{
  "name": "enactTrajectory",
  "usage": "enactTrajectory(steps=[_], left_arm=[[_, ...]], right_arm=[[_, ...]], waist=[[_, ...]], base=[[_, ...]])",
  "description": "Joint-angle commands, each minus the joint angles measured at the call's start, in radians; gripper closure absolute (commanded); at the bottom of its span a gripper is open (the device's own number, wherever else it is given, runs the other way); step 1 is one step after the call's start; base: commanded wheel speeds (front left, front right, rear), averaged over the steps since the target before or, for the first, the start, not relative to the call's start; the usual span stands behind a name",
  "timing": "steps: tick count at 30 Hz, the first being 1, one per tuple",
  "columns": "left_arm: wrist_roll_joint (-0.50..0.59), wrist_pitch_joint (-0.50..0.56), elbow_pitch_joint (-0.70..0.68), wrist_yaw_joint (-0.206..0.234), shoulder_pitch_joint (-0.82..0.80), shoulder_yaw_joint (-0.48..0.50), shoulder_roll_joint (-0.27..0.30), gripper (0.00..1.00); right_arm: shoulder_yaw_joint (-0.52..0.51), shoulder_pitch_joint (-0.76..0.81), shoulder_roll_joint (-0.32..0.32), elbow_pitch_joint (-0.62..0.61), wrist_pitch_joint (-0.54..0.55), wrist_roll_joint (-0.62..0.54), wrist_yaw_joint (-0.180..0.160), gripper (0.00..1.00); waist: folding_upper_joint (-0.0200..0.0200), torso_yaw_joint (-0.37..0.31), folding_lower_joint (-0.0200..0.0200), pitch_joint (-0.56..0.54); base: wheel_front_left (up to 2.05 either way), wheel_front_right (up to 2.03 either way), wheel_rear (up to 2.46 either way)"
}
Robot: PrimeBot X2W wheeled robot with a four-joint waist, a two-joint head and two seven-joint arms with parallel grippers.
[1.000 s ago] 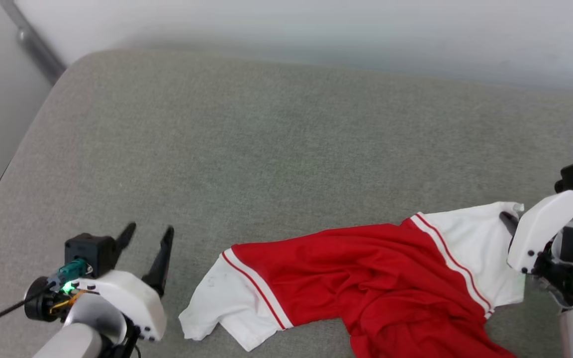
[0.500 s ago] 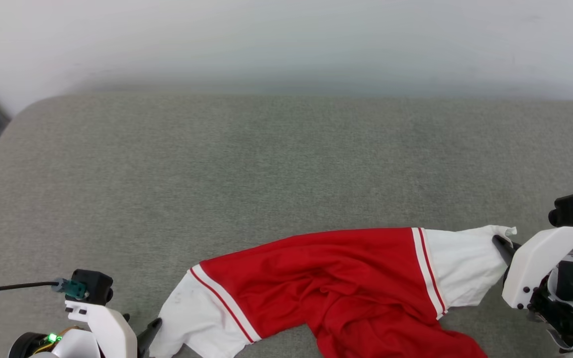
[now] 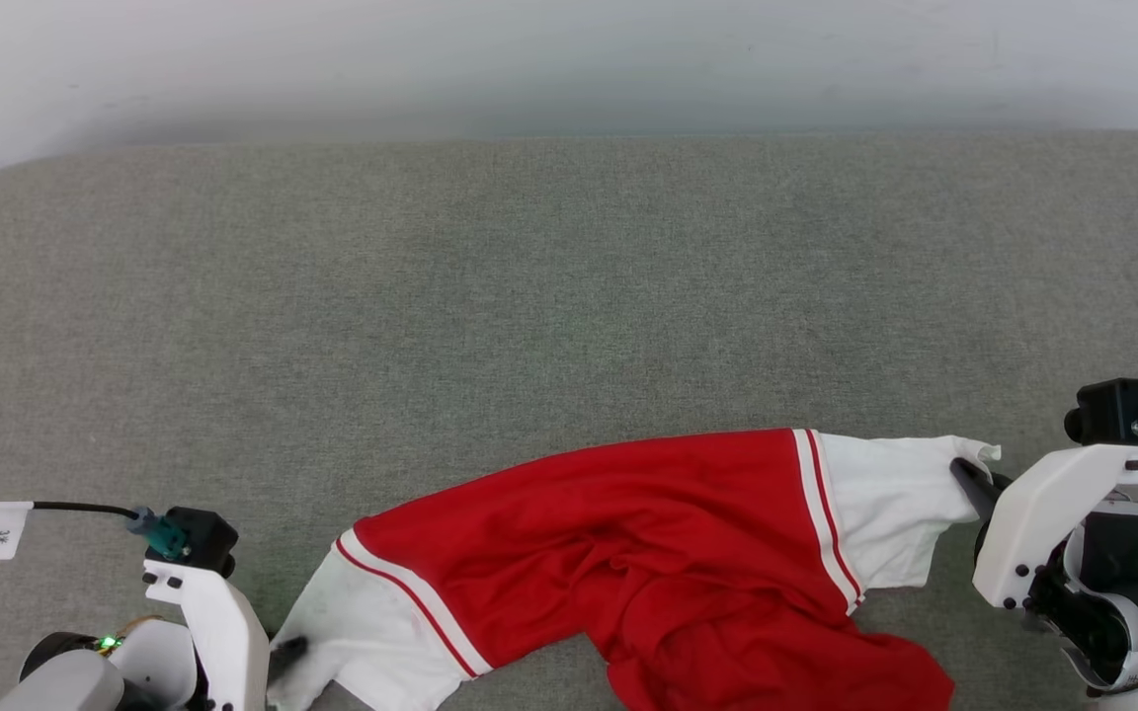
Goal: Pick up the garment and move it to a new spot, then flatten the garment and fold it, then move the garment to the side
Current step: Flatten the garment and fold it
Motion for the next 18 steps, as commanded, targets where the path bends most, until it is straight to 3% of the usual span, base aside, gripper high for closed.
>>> enactTrajectory(steps=[1,9,18], left_arm=[[0.007,0.010,0.029,-0.013,0.041,-0.066,-0.080,1.00],[0.114,-0.160,-0.014,0.060,-0.063,0.026,-0.019,1.00],[0.211,-0.239,-0.053,0.154,-0.293,0.087,-0.077,1.00]], right_arm=[[0.001,-0.016,-0.002,0.003,-0.008,-0.007,0.000,1.00],[0.014,-0.023,-0.024,0.035,-0.021,-0.008,0.000,1.00],[0.010,-0.117,-0.059,0.104,-0.080,-0.040,0.000,1.00]], waist=[[0.0000,0.001,0.0002,-0.002],[0.0000,0.022,0.0002,-0.058],[0.0000,0.060,0.0002,-0.112]], base=[[0.00,0.00,0.00],[0.00,0.00,0.00],[0.00,0.00,0.00]])
